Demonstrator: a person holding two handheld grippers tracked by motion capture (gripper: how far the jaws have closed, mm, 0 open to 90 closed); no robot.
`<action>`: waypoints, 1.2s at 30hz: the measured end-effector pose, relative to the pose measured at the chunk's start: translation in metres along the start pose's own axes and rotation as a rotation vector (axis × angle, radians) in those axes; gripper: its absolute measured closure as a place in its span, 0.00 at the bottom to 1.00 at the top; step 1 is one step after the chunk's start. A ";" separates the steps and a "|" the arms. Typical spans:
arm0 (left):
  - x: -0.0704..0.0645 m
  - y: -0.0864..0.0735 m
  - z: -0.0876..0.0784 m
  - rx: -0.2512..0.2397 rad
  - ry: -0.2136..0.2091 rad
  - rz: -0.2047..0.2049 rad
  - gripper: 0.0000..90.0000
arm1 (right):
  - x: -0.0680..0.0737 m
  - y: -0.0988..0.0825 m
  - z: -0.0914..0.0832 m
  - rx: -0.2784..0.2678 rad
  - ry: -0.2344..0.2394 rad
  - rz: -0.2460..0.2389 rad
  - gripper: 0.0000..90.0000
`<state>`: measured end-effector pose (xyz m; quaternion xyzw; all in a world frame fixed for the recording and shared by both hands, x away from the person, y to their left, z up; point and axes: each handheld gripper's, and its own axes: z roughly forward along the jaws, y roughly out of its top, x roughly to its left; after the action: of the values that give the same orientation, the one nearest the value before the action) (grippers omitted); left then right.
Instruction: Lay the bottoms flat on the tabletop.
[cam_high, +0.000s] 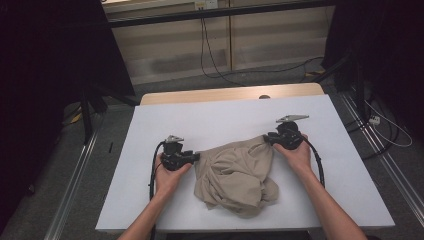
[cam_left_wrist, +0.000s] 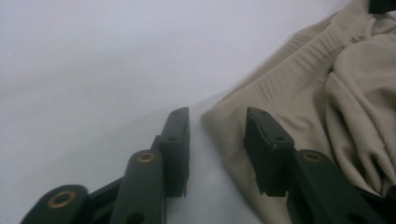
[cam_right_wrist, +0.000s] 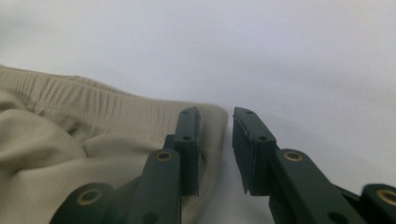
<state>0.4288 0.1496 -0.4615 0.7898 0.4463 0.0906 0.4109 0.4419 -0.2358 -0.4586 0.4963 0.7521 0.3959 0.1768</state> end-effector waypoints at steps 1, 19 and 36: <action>-0.001 0.001 0.000 0.006 -0.002 0.009 0.67 | 0.000 0.000 0.000 0.000 0.000 0.000 0.78; -0.010 0.030 -0.048 -0.171 -0.050 0.018 0.96 | 0.019 0.023 -0.031 -0.122 0.071 -0.019 0.96; -0.041 0.104 -0.176 -0.485 -0.033 0.195 0.96 | 0.061 0.100 -0.147 -0.448 0.102 -0.140 0.96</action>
<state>0.3802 0.1901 -0.2628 0.7089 0.3267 0.2213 0.5846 0.3786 -0.2237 -0.2816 0.3708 0.6858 0.5644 0.2713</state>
